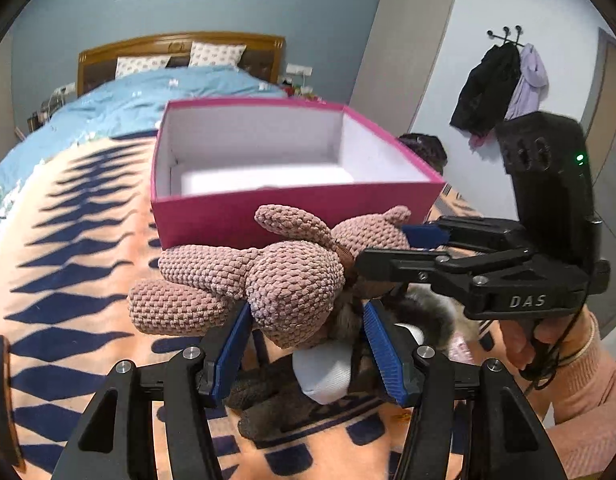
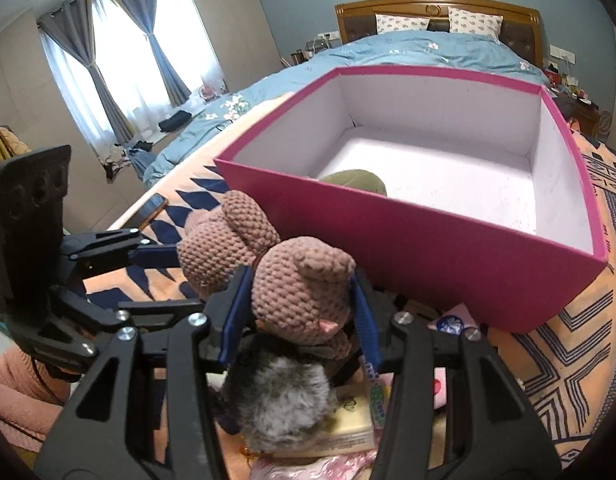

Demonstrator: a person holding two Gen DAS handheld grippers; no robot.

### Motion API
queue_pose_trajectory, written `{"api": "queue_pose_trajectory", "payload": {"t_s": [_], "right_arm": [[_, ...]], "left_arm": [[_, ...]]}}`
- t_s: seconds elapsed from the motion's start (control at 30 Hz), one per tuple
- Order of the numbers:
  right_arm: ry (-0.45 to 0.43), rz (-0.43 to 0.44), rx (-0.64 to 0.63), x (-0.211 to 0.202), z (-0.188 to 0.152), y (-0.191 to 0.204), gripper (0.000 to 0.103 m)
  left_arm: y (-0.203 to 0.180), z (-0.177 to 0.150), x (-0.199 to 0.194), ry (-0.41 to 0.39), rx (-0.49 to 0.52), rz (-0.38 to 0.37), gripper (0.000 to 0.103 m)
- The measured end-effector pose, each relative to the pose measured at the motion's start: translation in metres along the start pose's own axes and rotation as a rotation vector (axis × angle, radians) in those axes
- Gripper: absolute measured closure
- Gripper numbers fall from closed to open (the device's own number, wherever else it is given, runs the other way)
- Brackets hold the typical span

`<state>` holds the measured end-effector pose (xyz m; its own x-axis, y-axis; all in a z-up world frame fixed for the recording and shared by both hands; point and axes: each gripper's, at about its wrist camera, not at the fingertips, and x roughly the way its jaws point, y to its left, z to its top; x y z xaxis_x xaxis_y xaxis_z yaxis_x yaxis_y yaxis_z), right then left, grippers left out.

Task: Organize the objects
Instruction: 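Grasp the pink knitted bunny with the left gripper and lift it, then lower the knitted bunny into the pink box and open the left gripper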

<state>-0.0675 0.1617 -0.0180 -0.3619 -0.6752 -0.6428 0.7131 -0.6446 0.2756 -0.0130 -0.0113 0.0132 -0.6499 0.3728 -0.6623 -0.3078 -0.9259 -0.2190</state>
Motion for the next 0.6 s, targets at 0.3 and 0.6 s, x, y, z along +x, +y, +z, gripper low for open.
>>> {"api": "queue_pose_trajectory", "payload": {"t_s": [0.3, 0.6], "right_arm": [[-0.06, 0.007, -0.032, -0.029, 0.009, 0.008, 0.052], [-0.136, -0.008, -0.058, -0.058, 0.03, 0.011, 0.052]], "left_arm": [[-0.009, 0.016, -0.02, -0.069, 0.042, 0.003, 0.044], [-0.016, 0.041, -0.036, -0.12, 0.059, -0.024, 0.044]]}}
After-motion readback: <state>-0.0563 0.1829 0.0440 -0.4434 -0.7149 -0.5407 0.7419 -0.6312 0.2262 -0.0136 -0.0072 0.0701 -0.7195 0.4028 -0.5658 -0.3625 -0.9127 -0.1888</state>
